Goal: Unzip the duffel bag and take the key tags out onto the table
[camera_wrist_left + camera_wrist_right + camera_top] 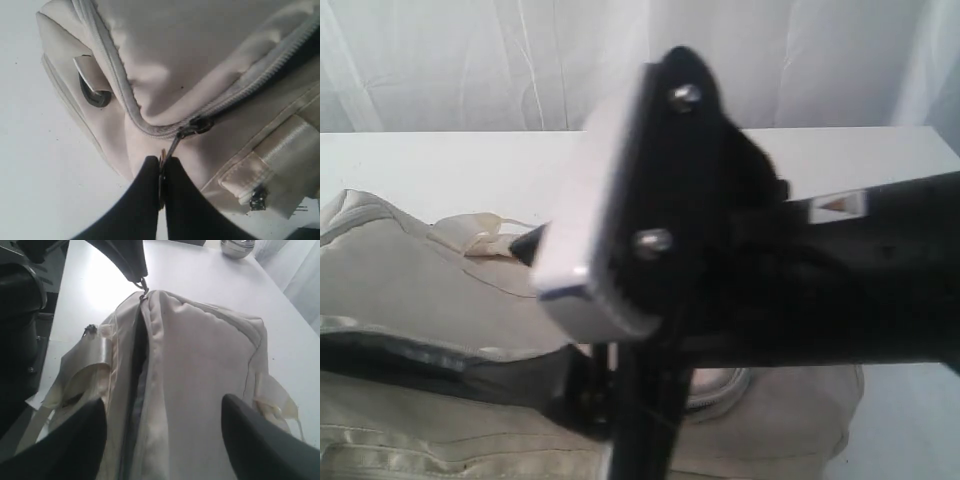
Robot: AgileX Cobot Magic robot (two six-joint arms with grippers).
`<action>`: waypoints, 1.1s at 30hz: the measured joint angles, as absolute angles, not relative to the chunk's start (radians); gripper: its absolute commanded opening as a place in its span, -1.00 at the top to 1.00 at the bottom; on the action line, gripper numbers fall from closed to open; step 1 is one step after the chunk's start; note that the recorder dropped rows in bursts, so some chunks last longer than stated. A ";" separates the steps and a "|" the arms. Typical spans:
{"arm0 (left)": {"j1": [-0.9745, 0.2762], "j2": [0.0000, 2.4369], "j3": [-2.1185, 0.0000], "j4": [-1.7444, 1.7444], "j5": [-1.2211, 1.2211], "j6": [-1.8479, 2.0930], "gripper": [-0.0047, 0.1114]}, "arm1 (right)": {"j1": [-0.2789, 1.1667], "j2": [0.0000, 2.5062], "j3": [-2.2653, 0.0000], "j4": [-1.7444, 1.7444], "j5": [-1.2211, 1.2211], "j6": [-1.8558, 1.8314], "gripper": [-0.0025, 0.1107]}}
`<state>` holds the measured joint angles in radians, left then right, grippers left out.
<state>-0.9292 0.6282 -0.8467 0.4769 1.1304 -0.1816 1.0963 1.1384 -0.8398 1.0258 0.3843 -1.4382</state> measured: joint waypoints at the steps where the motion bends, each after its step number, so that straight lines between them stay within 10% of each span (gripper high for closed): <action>1: -0.929 0.628 -0.847 0.479 1.130 -0.161 0.92 | 1.115 1.166 -0.855 1.031 0.357 -1.451 -0.13; 26: -0.929 0.628 -0.847 0.498 1.126 -0.069 0.92 | 1.291 1.622 -1.085 1.052 0.131 -1.535 -0.11; 33: -0.929 0.628 -0.847 0.500 1.126 -0.067 0.92 | 1.295 1.665 -1.097 1.056 0.136 -1.535 0.49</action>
<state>-0.9292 0.6282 -0.8467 0.4998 1.1261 -0.0666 1.2953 1.6648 -1.0975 1.0560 0.1358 -1.5355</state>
